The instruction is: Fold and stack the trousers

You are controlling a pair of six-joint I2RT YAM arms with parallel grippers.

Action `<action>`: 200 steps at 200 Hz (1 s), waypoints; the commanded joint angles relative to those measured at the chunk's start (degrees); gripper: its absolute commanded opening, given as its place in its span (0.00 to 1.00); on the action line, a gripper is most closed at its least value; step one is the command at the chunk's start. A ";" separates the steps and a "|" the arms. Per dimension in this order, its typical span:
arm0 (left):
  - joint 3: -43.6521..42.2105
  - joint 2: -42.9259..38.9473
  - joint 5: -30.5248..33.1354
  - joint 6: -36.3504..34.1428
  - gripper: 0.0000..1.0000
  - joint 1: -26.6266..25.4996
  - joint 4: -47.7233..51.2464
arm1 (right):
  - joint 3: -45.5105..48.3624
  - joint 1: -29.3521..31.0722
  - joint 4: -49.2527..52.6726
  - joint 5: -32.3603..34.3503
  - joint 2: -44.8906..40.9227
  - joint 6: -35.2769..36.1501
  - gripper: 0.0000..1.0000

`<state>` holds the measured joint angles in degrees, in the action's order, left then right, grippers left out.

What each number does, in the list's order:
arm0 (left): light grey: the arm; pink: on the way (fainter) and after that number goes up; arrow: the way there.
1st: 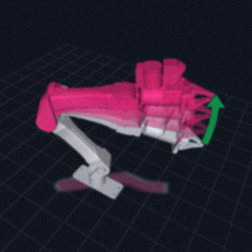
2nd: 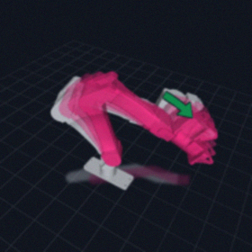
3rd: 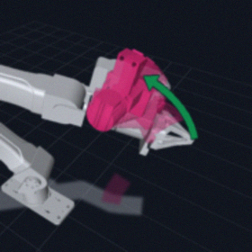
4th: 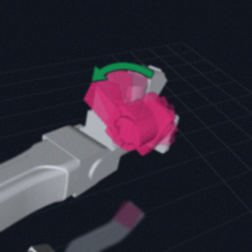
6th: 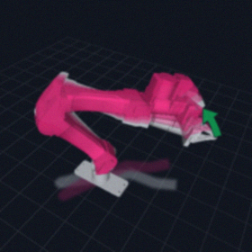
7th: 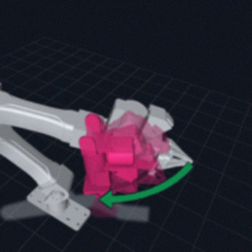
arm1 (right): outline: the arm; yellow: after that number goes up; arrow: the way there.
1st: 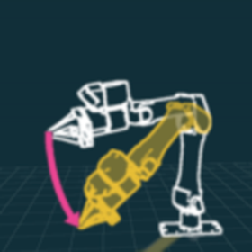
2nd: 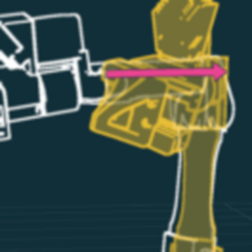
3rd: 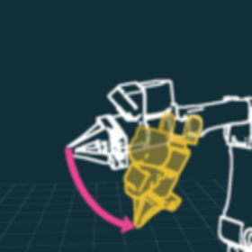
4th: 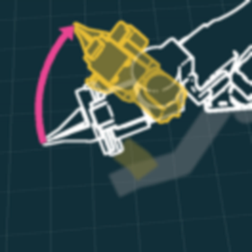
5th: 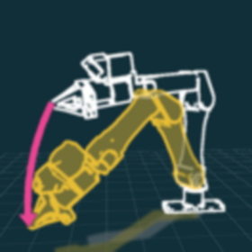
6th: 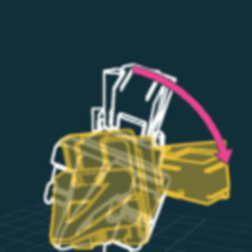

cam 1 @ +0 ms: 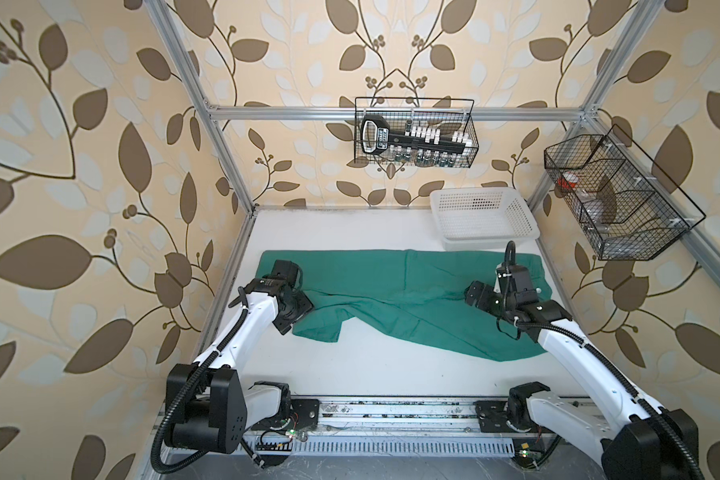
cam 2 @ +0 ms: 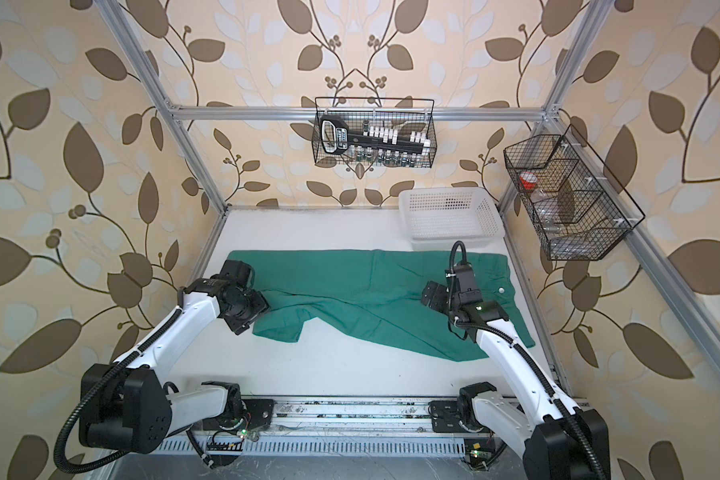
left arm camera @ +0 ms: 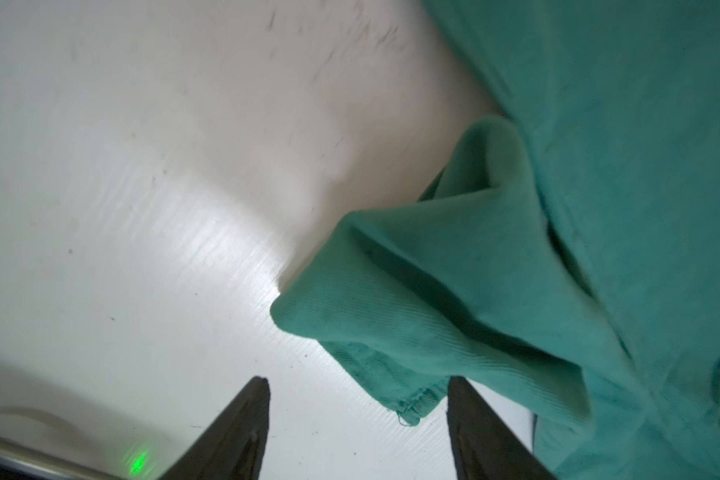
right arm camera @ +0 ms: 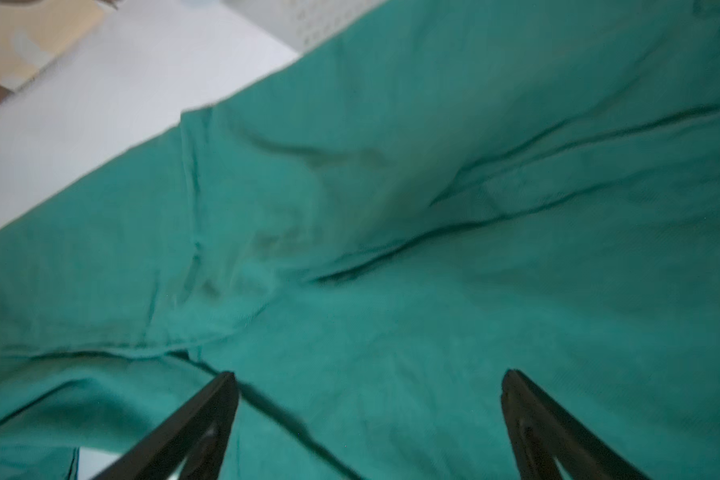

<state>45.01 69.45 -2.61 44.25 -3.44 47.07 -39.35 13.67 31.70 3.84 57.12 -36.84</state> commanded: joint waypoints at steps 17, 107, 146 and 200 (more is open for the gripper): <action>-3.94 -0.29 -2.34 4.91 0.69 -0.27 -6.90 | 4.47 8.82 4.89 -0.76 -3.59 -11.10 0.99; -7.21 5.90 -3.68 3.30 0.50 -0.53 -16.80 | 12.50 17.73 5.04 2.93 -3.61 -23.51 1.00; -5.45 8.43 -3.68 0.83 0.16 -1.04 -17.32 | 14.89 19.02 4.34 5.90 -1.95 -24.67 0.98; 3.26 3.61 3.85 -3.36 0.00 -4.75 -7.49 | 17.17 19.47 3.13 8.88 0.09 -24.42 0.92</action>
<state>42.72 77.45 -4.32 44.01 -5.91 33.30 -24.64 32.95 35.29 9.67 56.10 -59.79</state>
